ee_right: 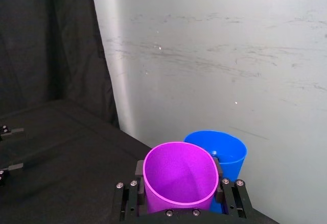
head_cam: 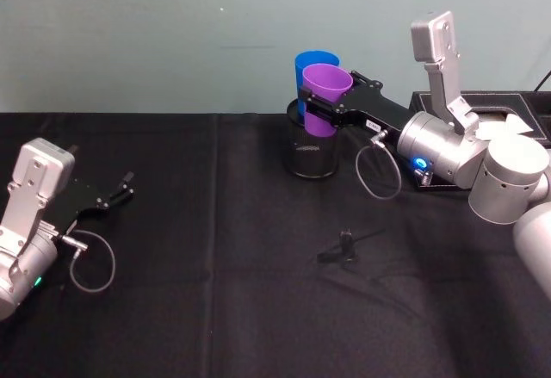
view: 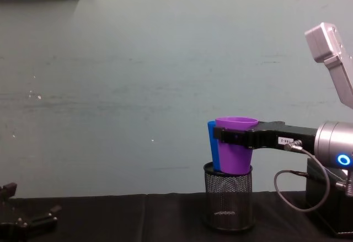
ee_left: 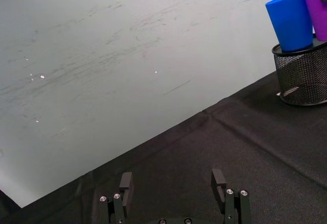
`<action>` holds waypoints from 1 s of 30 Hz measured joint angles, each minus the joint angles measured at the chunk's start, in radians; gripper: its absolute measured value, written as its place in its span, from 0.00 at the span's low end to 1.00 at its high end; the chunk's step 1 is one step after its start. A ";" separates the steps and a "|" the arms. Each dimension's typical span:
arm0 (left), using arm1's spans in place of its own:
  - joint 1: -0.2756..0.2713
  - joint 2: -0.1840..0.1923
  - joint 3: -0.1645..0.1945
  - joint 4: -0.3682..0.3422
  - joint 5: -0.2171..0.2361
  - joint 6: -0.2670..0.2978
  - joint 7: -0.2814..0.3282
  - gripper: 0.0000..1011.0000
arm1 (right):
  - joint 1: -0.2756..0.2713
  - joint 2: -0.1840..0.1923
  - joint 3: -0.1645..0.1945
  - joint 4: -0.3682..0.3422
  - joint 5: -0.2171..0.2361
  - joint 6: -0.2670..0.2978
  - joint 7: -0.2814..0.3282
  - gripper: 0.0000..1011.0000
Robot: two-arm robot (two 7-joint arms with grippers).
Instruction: Pick up one cup with a gripper and tap it against the other cup.
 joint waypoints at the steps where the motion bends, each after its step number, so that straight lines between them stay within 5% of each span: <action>1: 0.000 0.000 0.000 0.000 0.000 0.000 0.000 0.99 | 0.000 0.000 0.000 0.000 0.000 0.000 0.000 0.72; 30: 0.000 0.000 0.000 0.000 0.000 0.000 0.000 0.99 | 0.000 0.000 0.000 0.000 0.000 0.000 0.000 0.72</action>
